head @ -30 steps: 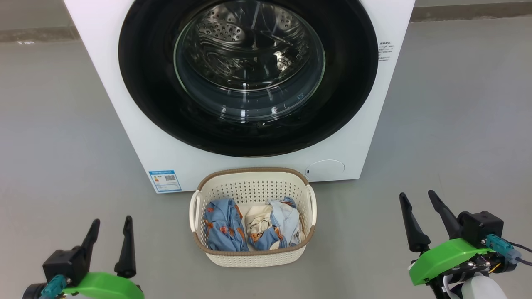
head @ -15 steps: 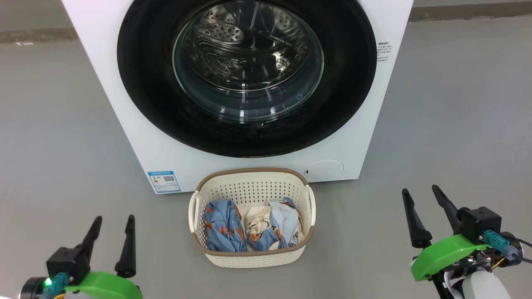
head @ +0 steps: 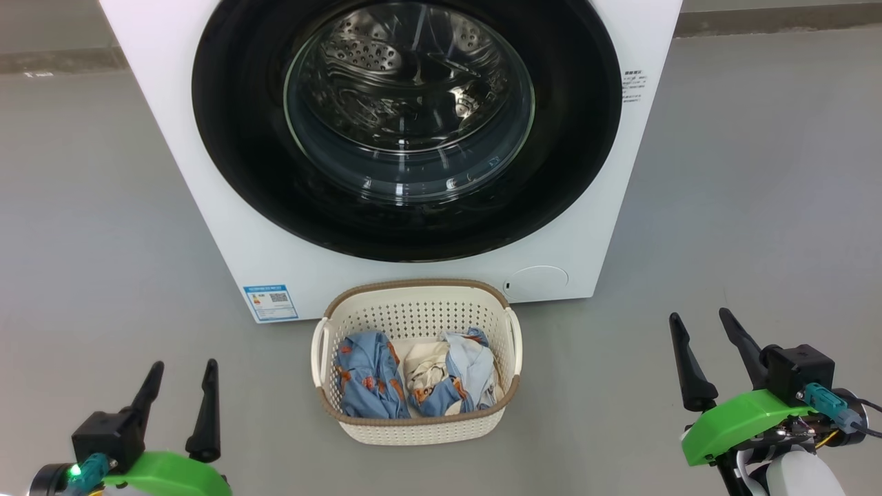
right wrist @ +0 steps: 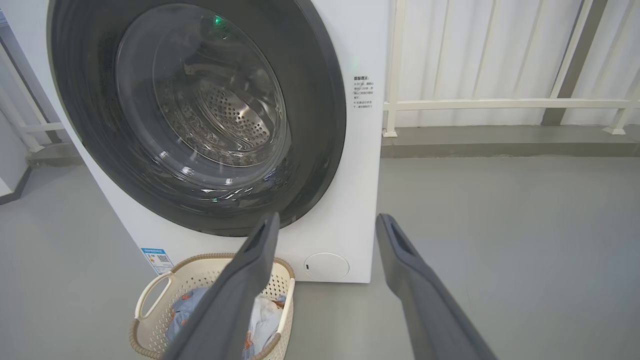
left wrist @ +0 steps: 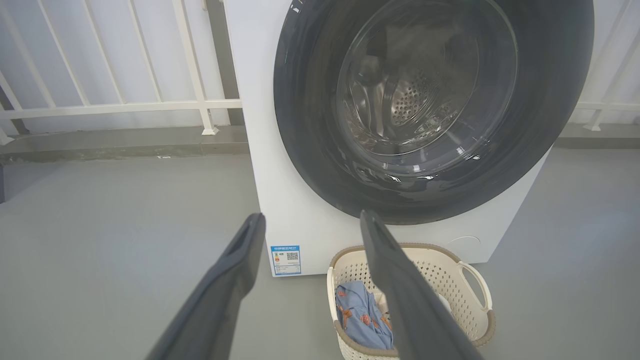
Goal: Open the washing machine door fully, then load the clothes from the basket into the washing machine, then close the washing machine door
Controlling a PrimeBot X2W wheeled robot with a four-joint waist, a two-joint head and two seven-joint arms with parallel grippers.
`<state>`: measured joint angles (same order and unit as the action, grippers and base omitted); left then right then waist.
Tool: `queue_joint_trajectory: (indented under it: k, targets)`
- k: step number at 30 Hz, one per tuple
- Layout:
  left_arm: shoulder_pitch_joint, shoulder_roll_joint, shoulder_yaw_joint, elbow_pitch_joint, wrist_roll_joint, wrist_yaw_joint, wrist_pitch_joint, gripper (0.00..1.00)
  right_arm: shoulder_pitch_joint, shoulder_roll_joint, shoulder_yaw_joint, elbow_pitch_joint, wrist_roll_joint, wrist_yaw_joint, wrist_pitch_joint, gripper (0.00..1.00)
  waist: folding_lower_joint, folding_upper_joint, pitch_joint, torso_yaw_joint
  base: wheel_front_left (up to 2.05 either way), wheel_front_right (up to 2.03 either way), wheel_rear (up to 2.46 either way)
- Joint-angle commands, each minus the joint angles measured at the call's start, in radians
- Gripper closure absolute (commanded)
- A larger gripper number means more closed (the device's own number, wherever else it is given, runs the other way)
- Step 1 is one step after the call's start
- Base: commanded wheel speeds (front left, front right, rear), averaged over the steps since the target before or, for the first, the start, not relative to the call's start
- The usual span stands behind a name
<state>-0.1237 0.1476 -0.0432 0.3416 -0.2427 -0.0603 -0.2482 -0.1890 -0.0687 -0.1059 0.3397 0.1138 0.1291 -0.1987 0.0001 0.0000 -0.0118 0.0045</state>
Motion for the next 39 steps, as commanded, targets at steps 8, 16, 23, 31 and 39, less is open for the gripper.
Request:
queue_joint_trajectory:
  k: [8, 16, 23, 31, 39]
  targets:
    - [-0.045, 0.028, 0.042, -0.021, 0.012, 0.002, -0.014, 0.0, -0.031, -0.001, 0.025, -0.025, -0.01, 0.002, -0.014, 0.0, 0.0, 0.0, -0.001, 0.004, 0.0, 0.0, 0.0]
    - [-0.04, 0.034, 0.04, -0.019, 0.021, -0.003, -0.014, 0.0, -0.025, 0.001, 0.026, -0.024, -0.011, 0.002, -0.017, 0.0, 0.0, 0.0, -0.004, 0.009, 0.12, 0.12, -0.24]
    - [-0.04, 0.033, 0.04, -0.016, 0.02, -0.007, -0.014, 0.0, -0.017, 0.002, 0.025, -0.023, -0.01, 0.002, -0.017, 0.0, 0.0, 0.0, -0.006, 0.015, 0.66, 0.66, -1.33]
    - [-0.043, 0.023, 0.052, -0.026, 0.002, -0.012, -0.014, 0.0, -0.012, 0.001, 0.021, -0.029, -0.008, 0.002, -0.017, 0.0, 0.0, 0.0, 0.001, 0.022, 0.94, 0.94, -1.87]
    - [-0.038, 0.017, 0.06, -0.04, 0.003, -0.017, -0.014, 0.0, -0.016, 0.001, 0.02, -0.029, 0.0, 0.002, -0.022, 0.0, 0.0, 0.0, 0.009, 0.024, 0.5, 0.5, -1.0]
